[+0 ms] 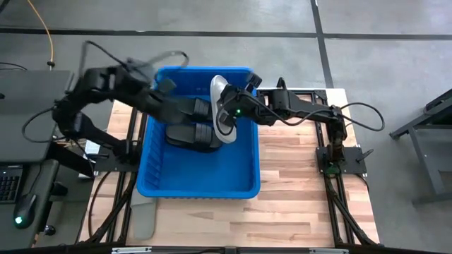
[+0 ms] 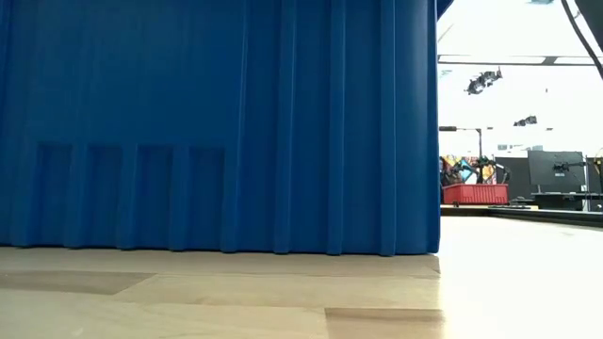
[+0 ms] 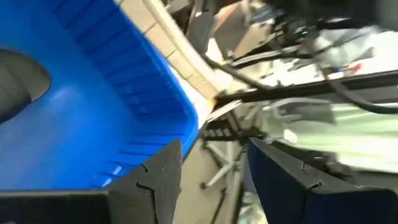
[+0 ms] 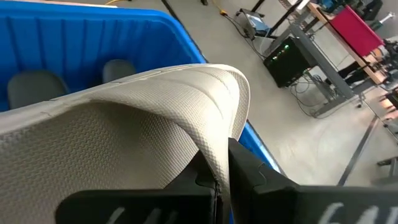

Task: Pick and place slides into bin
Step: Put the right white slide into the blue container

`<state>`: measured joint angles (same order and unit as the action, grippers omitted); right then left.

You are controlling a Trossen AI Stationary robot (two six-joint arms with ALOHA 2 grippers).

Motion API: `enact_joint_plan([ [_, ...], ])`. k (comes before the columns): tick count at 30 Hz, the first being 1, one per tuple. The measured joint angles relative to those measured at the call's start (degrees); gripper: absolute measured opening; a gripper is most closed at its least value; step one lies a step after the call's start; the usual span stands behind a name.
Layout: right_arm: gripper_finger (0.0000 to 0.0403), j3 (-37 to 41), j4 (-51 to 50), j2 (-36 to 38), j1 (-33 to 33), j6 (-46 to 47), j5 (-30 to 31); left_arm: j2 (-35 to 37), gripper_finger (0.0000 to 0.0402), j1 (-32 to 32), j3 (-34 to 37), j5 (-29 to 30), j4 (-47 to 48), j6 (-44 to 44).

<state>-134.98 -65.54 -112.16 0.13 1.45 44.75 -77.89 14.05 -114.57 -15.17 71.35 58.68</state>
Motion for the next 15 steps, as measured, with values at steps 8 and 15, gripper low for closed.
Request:
enact_joint_plan([
  [8, 0.0, 0.0, -2.83, 0.0, 4.94, 0.06, 6.99, -5.61, 0.0173, -5.17, 0.03, 4.24, -6.62, 4.77],
  [15, 0.0, 0.0, -3.81, 0.04, 10.07, 3.03, 19.09, -7.13, 0.0173, -7.77, 0.09, 8.19, -17.32, 7.03],
])
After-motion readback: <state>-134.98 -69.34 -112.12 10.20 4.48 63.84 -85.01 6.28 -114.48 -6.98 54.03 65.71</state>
